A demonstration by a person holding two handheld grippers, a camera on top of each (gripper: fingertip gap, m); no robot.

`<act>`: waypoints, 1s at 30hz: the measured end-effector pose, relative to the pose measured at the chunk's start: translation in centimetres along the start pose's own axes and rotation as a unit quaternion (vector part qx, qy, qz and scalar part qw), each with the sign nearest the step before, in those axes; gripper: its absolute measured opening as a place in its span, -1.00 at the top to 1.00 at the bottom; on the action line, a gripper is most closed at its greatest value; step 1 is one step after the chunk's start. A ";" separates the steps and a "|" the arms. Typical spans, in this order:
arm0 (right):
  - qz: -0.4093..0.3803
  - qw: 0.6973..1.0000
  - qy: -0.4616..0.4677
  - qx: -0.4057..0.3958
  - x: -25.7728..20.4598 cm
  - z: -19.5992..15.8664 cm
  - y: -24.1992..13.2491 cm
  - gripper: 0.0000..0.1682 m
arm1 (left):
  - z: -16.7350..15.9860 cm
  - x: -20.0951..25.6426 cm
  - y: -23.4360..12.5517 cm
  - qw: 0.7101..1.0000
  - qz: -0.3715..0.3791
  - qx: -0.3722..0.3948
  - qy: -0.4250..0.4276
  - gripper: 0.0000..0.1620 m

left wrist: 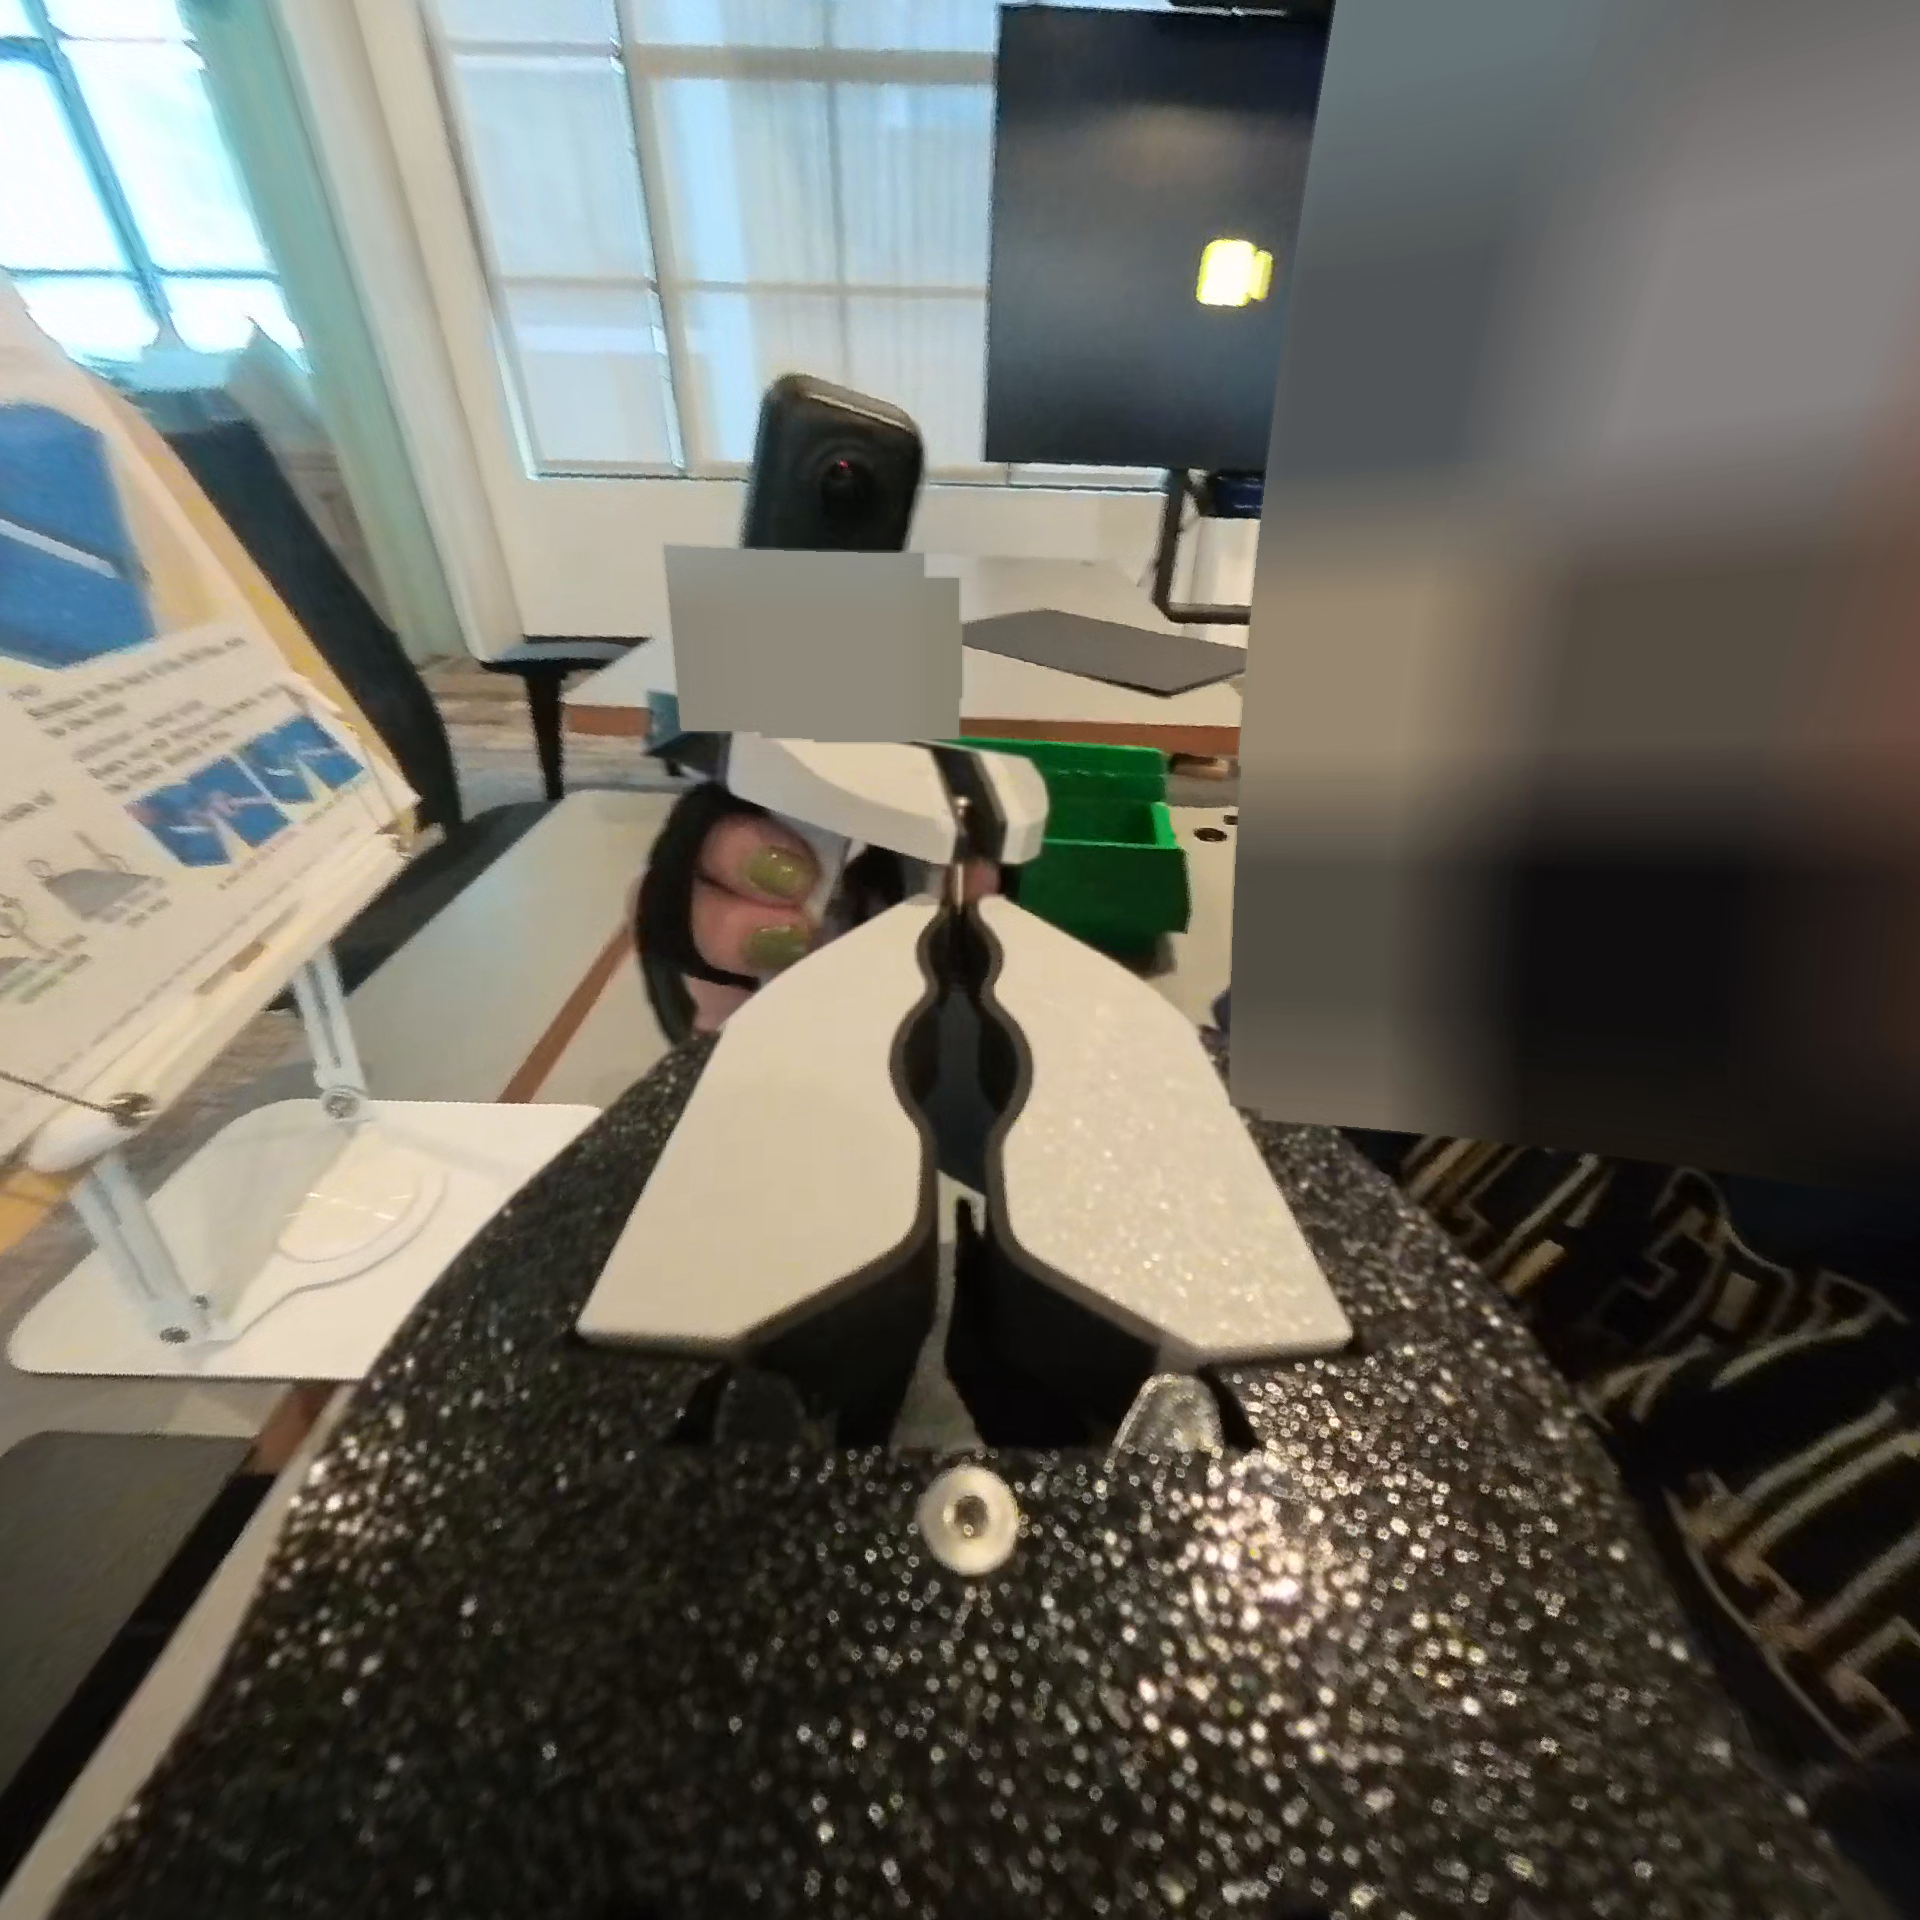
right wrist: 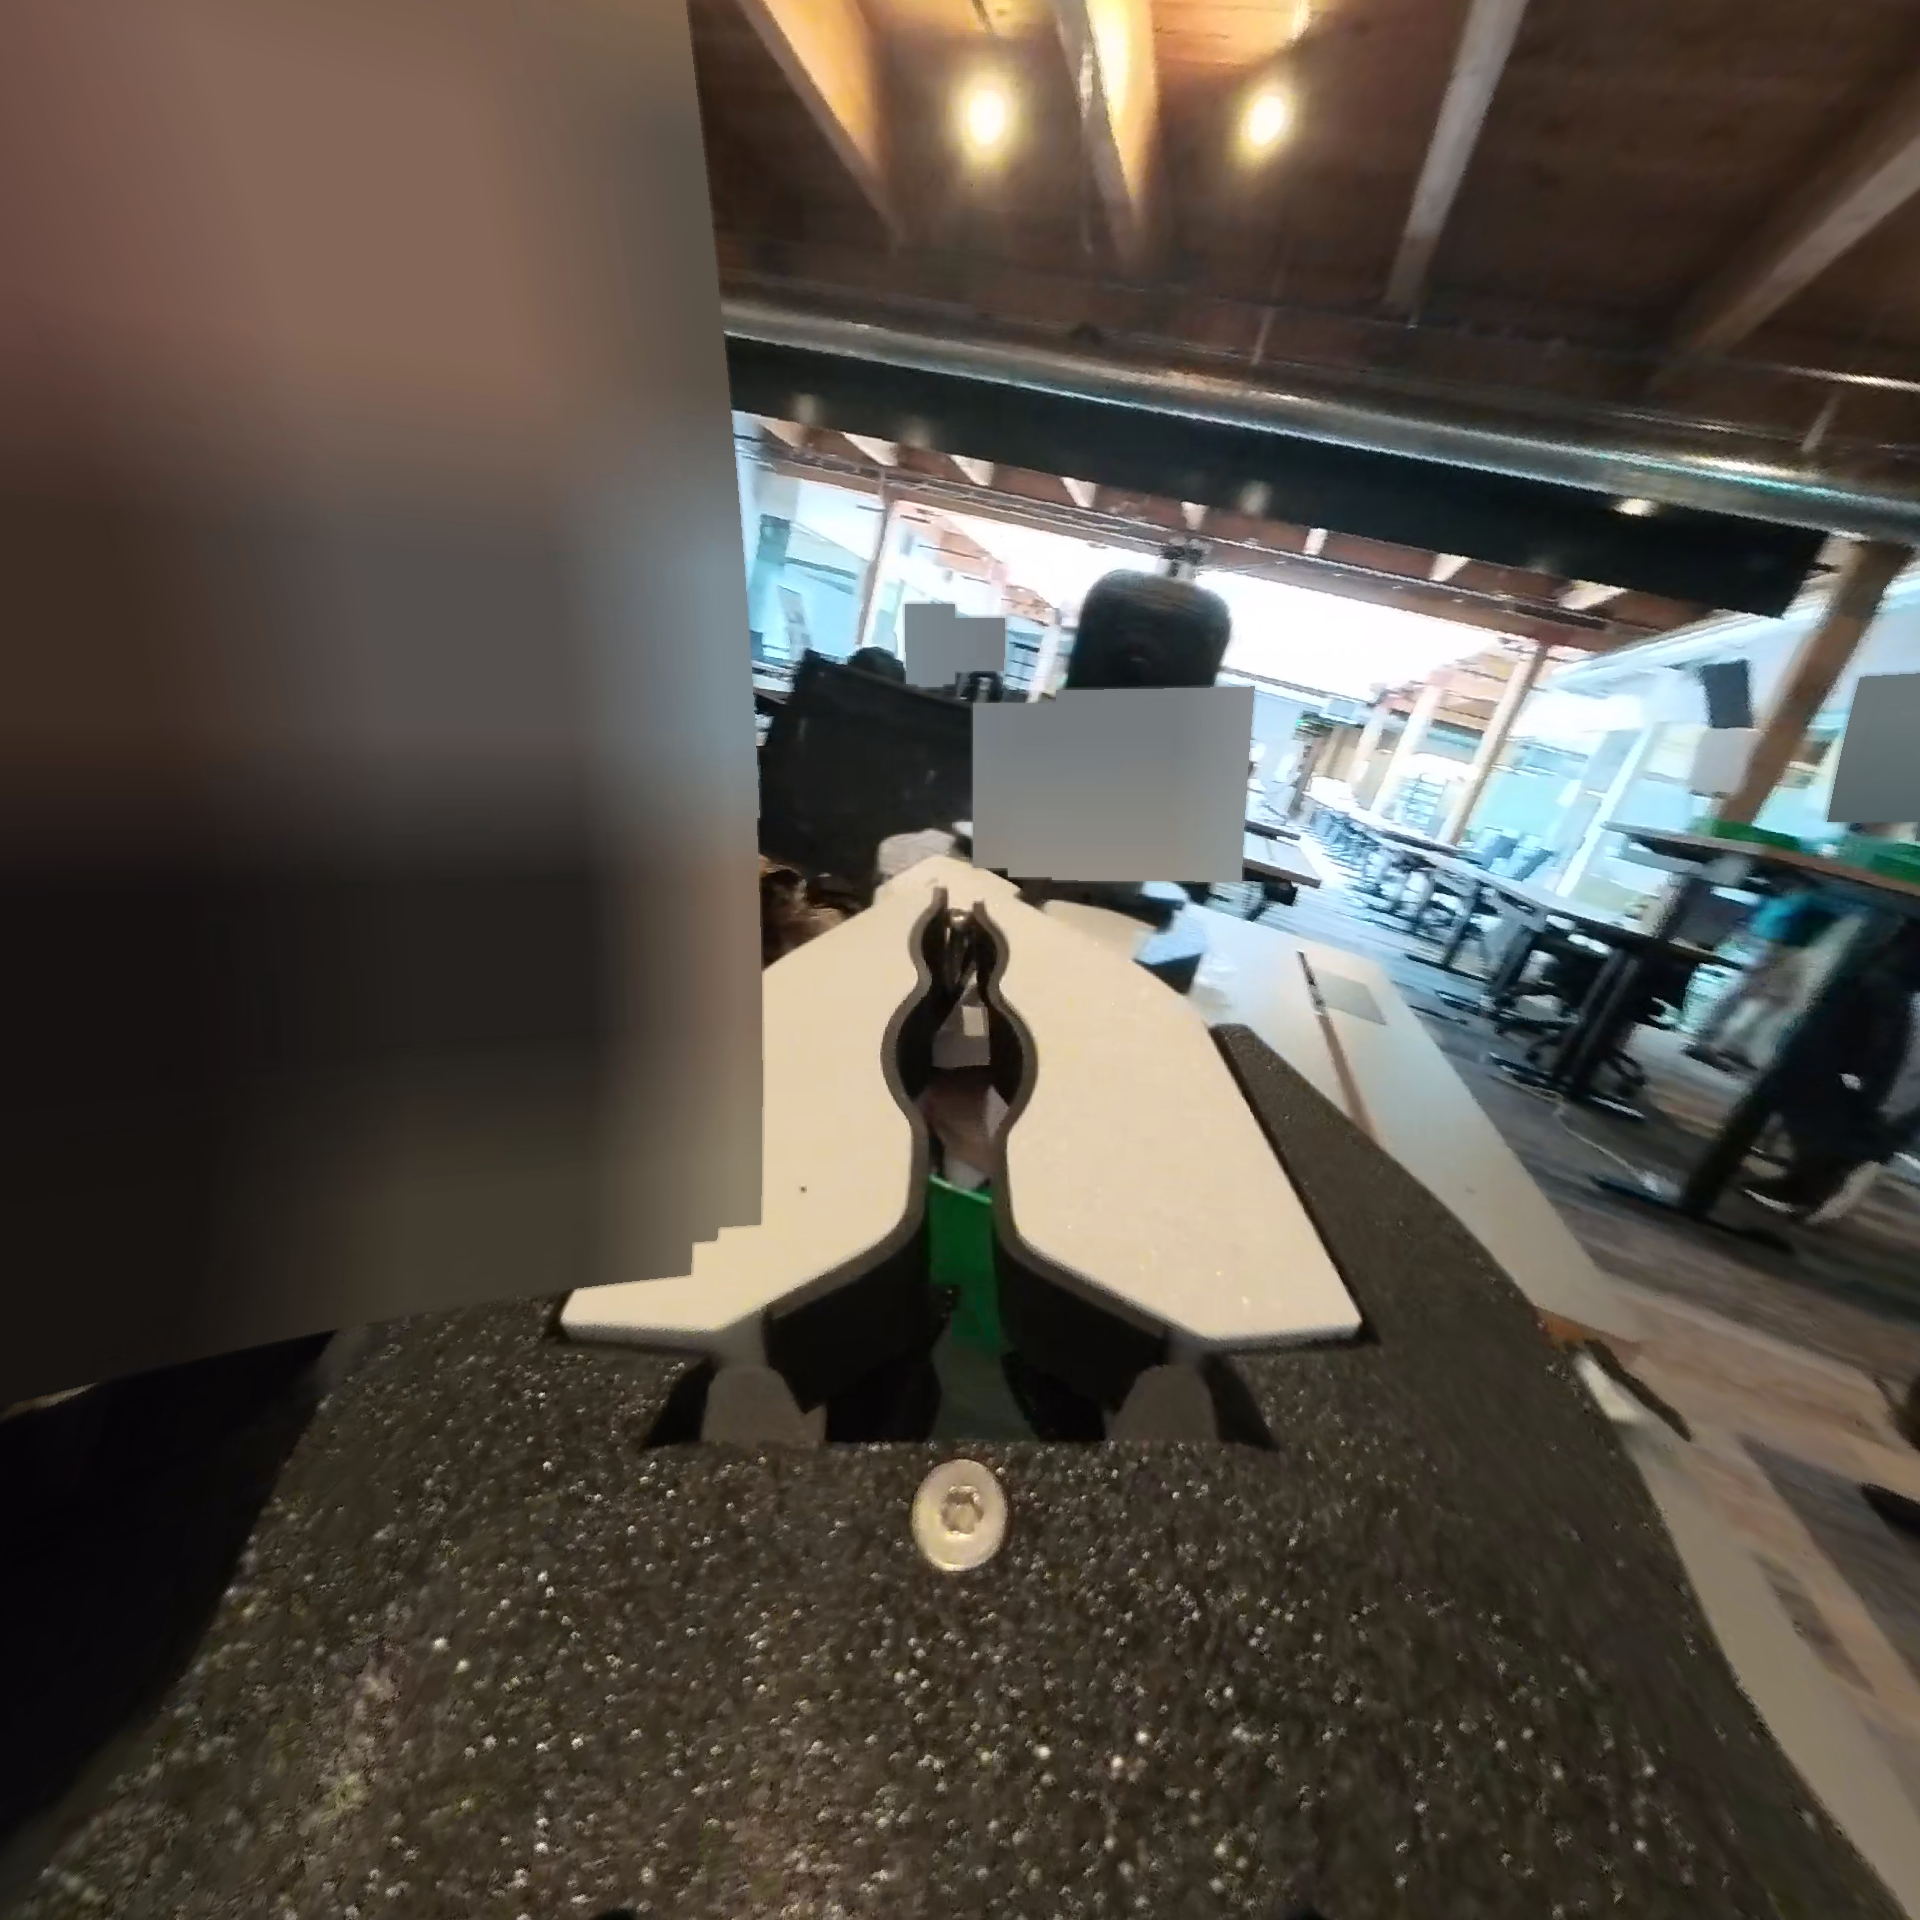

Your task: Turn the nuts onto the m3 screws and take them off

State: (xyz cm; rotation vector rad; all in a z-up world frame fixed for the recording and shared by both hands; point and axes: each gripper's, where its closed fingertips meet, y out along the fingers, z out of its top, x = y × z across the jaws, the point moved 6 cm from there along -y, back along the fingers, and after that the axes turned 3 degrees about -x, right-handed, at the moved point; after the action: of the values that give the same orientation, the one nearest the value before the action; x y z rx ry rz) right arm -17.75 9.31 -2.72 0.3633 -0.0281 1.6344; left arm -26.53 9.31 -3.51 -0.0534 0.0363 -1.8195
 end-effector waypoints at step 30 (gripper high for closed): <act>-0.071 0.996 -0.026 0.047 0.7 1.3 -1.4 0.63 | 0.1 -0.3 0.5 0.999 0.030 -0.008 0.040 0.98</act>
State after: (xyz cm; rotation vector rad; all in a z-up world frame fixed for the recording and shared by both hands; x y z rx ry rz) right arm -16.17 9.79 -1.62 0.4697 0.0343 1.4888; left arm -25.97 9.51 -3.46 0.0090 0.1078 -1.7616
